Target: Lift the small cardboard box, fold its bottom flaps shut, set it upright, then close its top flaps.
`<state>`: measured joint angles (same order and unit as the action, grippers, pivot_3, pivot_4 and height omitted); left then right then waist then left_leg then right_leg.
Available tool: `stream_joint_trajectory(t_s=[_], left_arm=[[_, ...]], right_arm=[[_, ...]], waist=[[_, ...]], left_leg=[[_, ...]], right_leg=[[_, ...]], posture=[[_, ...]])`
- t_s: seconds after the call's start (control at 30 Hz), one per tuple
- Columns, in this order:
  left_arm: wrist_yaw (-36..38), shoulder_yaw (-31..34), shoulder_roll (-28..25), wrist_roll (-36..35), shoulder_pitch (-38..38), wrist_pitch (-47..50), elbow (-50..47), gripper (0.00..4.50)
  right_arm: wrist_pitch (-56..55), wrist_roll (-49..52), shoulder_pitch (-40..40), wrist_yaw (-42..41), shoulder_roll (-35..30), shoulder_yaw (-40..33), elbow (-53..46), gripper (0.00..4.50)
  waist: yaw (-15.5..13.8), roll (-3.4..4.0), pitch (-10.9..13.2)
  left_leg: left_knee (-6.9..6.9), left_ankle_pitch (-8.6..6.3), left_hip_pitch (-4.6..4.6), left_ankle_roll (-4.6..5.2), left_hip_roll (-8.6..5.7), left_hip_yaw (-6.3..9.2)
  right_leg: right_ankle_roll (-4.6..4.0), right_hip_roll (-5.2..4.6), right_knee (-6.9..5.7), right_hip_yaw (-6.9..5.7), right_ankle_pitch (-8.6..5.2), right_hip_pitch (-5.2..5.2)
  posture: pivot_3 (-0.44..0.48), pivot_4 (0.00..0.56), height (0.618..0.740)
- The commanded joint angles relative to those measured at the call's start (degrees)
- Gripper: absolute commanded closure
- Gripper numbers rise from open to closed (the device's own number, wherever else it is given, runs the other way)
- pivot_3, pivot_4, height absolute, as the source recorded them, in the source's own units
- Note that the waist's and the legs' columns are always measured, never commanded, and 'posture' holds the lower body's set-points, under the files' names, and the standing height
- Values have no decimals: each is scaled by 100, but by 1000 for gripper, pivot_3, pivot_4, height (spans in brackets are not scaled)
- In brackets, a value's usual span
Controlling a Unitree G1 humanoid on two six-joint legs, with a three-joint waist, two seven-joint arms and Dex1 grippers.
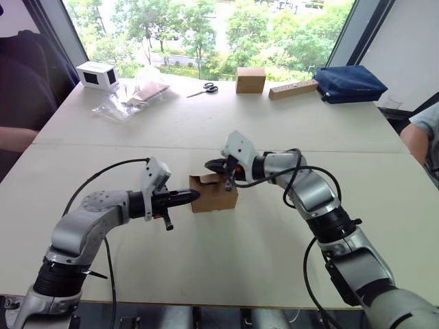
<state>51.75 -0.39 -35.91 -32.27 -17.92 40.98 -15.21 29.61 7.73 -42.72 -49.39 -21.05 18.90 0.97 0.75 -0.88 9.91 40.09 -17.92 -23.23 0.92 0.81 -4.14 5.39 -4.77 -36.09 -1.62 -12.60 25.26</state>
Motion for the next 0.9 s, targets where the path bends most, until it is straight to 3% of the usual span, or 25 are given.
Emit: stream_joint_trajectory(t_s=[0.03, 0.2, 0.43, 0.57, 0.9], left_arm=[[-7, -16, -38, 73, -63, -75, 59, 4452], [13, 39, -5, -2, -126, -35, 139, 4452], [-223, 734, 315, -763, -714, 384, 511, 4452], [-489, 512, 606, -357, -1045, 23, 989, 4452], [-230, -57, 710, 318, -1149, -562, 1586, 4452]], right_arm=[[128, 138, 96, -154, -84, -34, -525, 4500], [234, 1, 233, -31, -67, 2, -560, 4500], [169, -121, 291, 133, 0, 35, -451, 4500], [155, -120, 271, 167, 9, 25, -434, 4500], [168, -34, 281, 253, -30, -122, -670, 4500]], waist=[[3, 0, 0], [0, 0, 0], [-6, 0, 0], [-6, 0, 0], [2, 0, 0]], left_leg=[[0, 0, 0, 0, 0, 0], [0, 0, 1, 0, 0, -1], [0, 0, 0, 0, 0, 0], [0, 3, 1, -6, -2, -1], [0, 11, 0, -20, -5, -3]], right_leg=[[0, 0, 0, 0, 0, 0], [0, 0, 0, 0, 0, 0], [0, 0, 1, 0, 0, 0], [0, 0, 1, 0, 0, -2], [0, 2, 2, 0, 0, -1]], posture=[[0, 150, 740], [0, 150, 740], [0, 150, 740], [0, 150, 740], [0, 150, 740]])
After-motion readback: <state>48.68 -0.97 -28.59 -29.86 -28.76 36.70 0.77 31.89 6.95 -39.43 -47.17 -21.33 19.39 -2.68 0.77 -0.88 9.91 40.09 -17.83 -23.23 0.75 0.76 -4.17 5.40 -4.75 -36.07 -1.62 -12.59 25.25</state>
